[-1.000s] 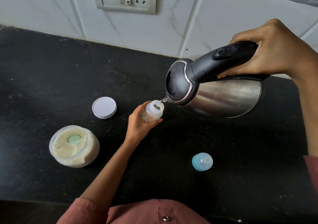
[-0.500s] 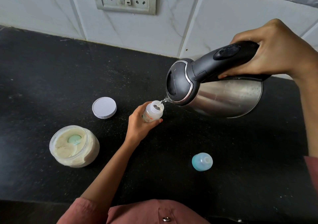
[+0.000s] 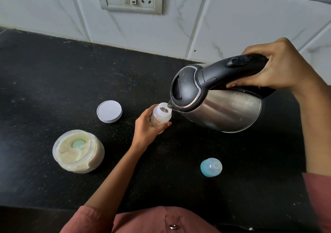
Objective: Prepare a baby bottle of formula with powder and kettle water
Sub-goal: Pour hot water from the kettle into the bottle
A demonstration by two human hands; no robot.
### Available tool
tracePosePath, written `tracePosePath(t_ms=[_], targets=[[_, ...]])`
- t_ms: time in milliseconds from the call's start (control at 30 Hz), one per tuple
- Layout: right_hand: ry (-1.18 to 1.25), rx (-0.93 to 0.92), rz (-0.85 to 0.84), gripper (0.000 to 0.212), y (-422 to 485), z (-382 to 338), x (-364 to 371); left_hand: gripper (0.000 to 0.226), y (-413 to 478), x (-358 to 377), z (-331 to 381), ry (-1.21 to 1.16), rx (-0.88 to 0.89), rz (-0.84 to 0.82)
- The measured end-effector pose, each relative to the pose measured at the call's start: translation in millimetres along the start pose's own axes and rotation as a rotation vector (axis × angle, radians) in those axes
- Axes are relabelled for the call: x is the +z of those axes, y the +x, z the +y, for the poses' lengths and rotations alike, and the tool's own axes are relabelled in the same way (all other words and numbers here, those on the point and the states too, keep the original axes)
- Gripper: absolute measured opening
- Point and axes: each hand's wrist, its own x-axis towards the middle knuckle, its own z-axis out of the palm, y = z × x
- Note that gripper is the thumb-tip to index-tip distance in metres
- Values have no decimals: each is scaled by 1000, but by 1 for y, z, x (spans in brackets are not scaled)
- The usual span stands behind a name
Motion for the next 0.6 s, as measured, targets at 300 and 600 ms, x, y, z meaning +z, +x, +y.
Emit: tracePosePath(t_ms=[300, 600], targets=[[171, 101, 111, 51, -23, 22, 8, 62, 0, 2, 7, -38, -10, -25], [312, 212, 365, 46, -56, 58, 26, 68, 1, 2, 13, -84, -37, -49]])
